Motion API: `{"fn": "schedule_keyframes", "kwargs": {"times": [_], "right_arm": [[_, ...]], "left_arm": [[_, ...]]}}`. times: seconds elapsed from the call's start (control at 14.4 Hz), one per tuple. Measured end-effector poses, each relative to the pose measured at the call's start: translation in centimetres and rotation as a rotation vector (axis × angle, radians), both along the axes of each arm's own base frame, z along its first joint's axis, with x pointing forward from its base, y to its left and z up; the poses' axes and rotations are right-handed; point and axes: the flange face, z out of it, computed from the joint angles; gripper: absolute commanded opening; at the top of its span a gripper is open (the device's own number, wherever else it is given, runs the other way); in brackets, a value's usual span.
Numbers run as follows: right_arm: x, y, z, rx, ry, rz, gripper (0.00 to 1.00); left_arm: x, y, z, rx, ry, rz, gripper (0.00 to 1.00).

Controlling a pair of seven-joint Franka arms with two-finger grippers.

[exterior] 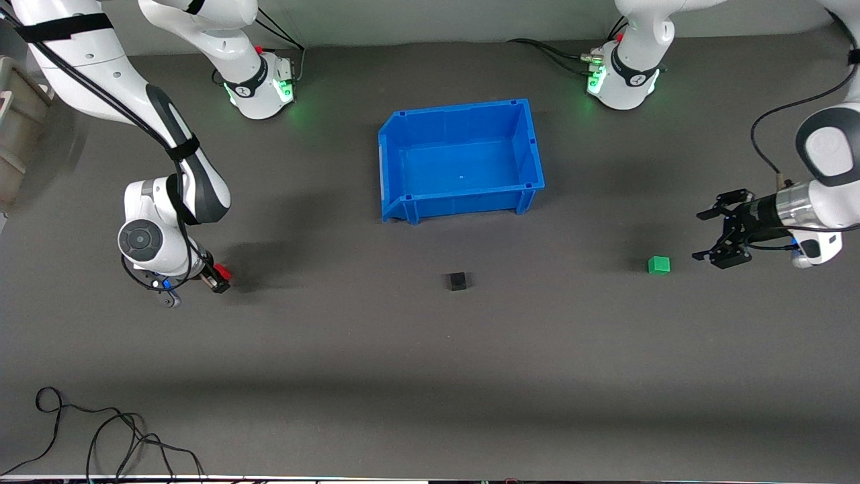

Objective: Attach green and red cubes to black cube
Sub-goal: 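Grasp the red cube with the right gripper while the left gripper reaches the green cube, then carry the red cube toward the black cube while the left gripper grasps the green cube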

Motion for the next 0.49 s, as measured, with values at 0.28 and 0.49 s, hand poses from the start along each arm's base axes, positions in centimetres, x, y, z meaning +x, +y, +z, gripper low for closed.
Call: {"fn": "schedule_keyframes", "kwargs": {"times": [0.28,0.49], "right_arm": [[0.0,-0.1,-0.2,0.000,0.002,-0.001,0.26],[0.1,-0.1,0.0,-0.002,0.002,-0.004,0.24]], "left_arm": [[-0.2,0.3,-5.0,-0.005,0.025,0.062,1.00],[0.0,0.7,-9.6,-0.012,0.054,0.121,1.00]]}}
